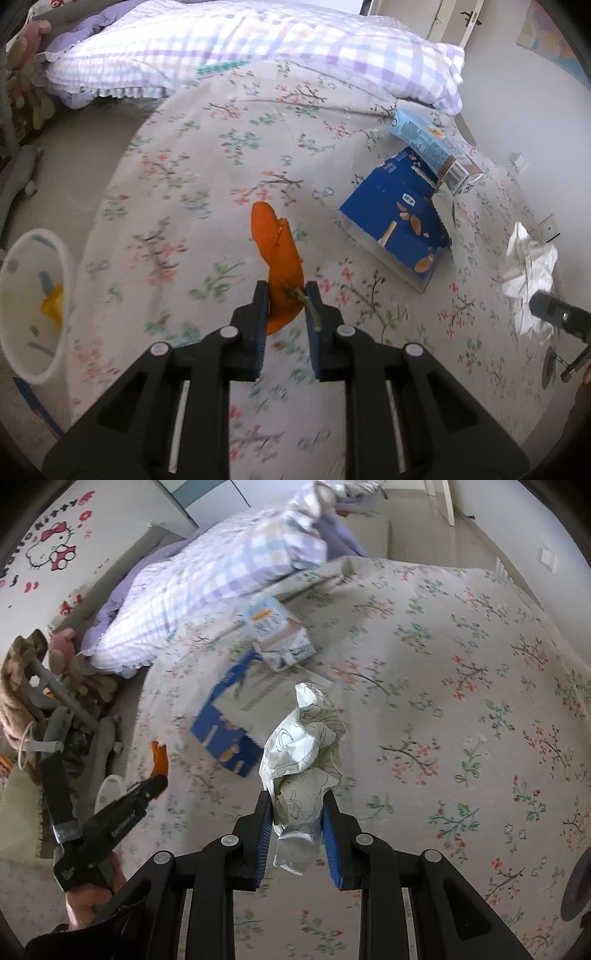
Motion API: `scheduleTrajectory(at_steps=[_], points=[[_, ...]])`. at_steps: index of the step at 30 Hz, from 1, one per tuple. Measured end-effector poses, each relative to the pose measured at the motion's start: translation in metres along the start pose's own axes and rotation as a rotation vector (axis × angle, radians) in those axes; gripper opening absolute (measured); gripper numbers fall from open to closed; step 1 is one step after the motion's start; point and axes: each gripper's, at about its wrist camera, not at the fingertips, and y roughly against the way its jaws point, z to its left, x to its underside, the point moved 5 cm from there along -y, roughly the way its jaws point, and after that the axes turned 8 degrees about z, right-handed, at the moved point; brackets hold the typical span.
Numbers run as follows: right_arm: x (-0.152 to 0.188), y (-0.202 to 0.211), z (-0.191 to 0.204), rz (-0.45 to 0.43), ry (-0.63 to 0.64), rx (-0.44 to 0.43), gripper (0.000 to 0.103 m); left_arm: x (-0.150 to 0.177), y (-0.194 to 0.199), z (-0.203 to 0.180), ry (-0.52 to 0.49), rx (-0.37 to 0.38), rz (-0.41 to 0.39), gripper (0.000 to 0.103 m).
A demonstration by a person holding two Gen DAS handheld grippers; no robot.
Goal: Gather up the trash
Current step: 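Carry the orange item and white plastic over the wastebasket and open both tools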
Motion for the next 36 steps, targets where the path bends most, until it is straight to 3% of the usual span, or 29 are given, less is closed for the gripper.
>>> scheduleTrajectory(at_steps=[8,16,21,30,36], points=[[0.009,0.003,0.049,-0.007,0.062,-0.065,0.026,0.007,0.06,0.041,0.046,-0.009,-0.054,0.02],[0.021,-0.012,0.1,0.022,0.127,-0.116,0.026,0.027,0.073,0.097,0.176,0.024,-0.034,0.02],[0.028,-0.03,0.13,0.057,0.164,-0.127,0.026,0.03,0.092,0.134,0.242,0.026,-0.074,0.02],[0.036,-0.059,0.187,0.099,0.228,-0.182,0.027,0.04,0.09,0.199,0.337,-0.007,-0.063,0.02],[0.043,-0.08,0.221,0.12,0.265,-0.199,0.027,0.046,0.079,0.222,0.355,-0.008,-0.032,0.021]])
